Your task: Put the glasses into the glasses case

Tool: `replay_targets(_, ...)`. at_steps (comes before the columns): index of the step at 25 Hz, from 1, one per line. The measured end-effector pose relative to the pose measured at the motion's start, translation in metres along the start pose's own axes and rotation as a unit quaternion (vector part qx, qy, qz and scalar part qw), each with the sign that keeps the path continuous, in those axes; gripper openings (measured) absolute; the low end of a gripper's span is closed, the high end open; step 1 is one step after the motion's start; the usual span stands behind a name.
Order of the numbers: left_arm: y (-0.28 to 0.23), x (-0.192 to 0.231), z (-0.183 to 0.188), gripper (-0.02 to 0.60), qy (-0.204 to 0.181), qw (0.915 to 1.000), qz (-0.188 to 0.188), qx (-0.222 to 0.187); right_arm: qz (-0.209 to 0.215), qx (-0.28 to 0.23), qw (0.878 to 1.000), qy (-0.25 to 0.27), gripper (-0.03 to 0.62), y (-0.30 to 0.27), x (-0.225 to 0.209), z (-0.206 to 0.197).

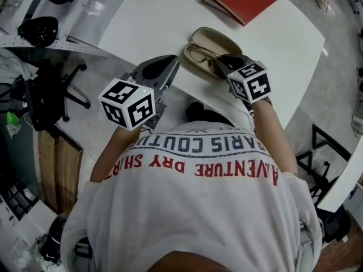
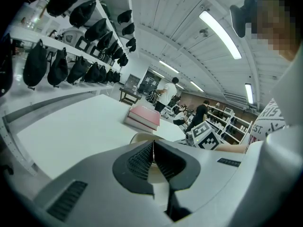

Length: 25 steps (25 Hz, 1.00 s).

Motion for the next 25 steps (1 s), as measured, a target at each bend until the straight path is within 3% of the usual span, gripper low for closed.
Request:
replay_targets(10, 0.003, 0.000, 0.000, 0.029, 0.003, 1.0000, 0.001, -0.004, -0.003, 0.015, 1.000, -0.005, 0.048, -0.002, 0.001, 0.000)
replay_targets(20, 0.012, -0.007, -0.005, 0.029, 0.000, 1.0000, -0.004, -0.006, -0.018, -0.024, 0.999, -0.029, 0.228, 0.015, -0.001, 0.012)
replay_targets(25, 0.020, -0.020, -0.008, 0.029, -0.009, 0.9998, -0.014, -0.008, -0.047, -0.090, 0.994, -0.043, 0.236, 0.053, 0.000, 0.030)
Point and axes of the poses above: the fingertips, and each gripper's own axes: y backward along the fingers, x to its left, z out of its top, the point moved 2 cm from there along y, backward along the fingers, and after that the axes turned 14 degrees about y, right-handed, at the moved point
